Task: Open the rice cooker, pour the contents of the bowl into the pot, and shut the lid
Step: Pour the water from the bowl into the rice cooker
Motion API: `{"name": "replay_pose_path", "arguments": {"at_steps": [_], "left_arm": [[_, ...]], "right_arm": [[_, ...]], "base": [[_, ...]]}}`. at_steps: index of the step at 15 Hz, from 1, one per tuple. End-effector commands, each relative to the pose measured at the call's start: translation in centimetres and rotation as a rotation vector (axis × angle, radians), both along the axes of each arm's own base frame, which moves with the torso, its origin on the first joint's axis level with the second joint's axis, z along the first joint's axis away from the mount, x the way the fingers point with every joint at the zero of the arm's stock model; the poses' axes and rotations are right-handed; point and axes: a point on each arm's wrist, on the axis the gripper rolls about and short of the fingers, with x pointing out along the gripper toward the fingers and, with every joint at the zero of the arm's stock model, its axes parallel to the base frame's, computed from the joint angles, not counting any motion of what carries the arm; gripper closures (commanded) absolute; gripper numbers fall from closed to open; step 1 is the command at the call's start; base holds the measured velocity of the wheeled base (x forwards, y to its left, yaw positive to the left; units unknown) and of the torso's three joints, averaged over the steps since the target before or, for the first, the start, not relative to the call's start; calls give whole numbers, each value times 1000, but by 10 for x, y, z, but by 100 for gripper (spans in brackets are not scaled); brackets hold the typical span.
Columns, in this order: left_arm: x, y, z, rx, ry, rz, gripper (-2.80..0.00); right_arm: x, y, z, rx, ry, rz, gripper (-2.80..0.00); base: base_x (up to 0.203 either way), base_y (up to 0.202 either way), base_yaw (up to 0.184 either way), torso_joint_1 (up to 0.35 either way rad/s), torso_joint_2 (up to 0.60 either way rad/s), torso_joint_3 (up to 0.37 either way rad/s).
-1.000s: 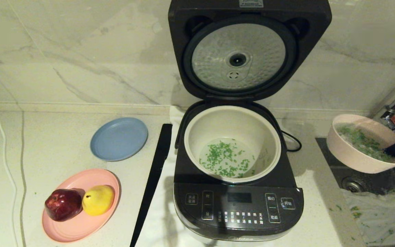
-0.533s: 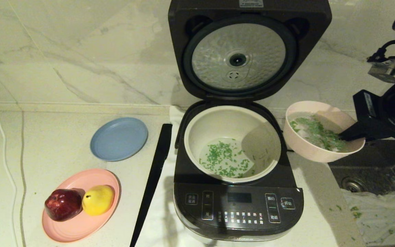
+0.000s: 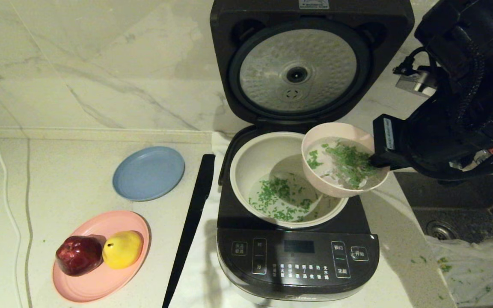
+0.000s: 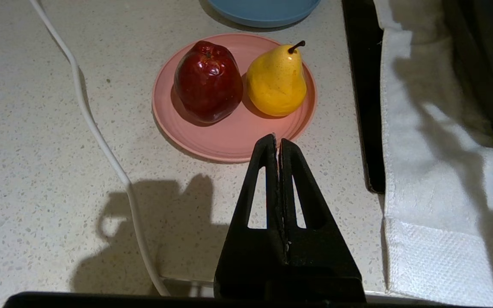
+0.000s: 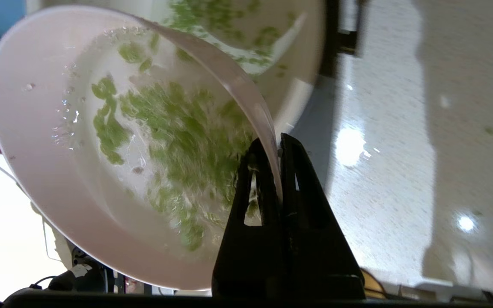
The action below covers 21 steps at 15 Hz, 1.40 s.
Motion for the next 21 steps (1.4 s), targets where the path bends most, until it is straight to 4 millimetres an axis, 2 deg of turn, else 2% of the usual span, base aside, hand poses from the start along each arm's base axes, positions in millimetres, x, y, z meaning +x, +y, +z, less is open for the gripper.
{"name": "replay_pose_path", "arguments": {"at_steps": [1, 9, 15, 21], "left_arm": [[0, 0, 0, 0, -1, 0, 0], [0, 0, 0, 0, -1, 0, 0], [0, 0, 0, 0, -1, 0, 0], [0, 0, 0, 0, -1, 0, 0]], "right_arm": [[8, 13, -11, -15, 23, 17, 0], [29, 39, -25, 20, -2, 26, 0], [45, 50, -46, -41, 20, -4, 0], [62, 62, -59, -57, -27, -46, 0]], "base": [[0, 0, 0, 0, 0, 0], [0, 0, 0, 0, 0, 0], [0, 0, 0, 0, 0, 0], [0, 0, 0, 0, 0, 0]]}}
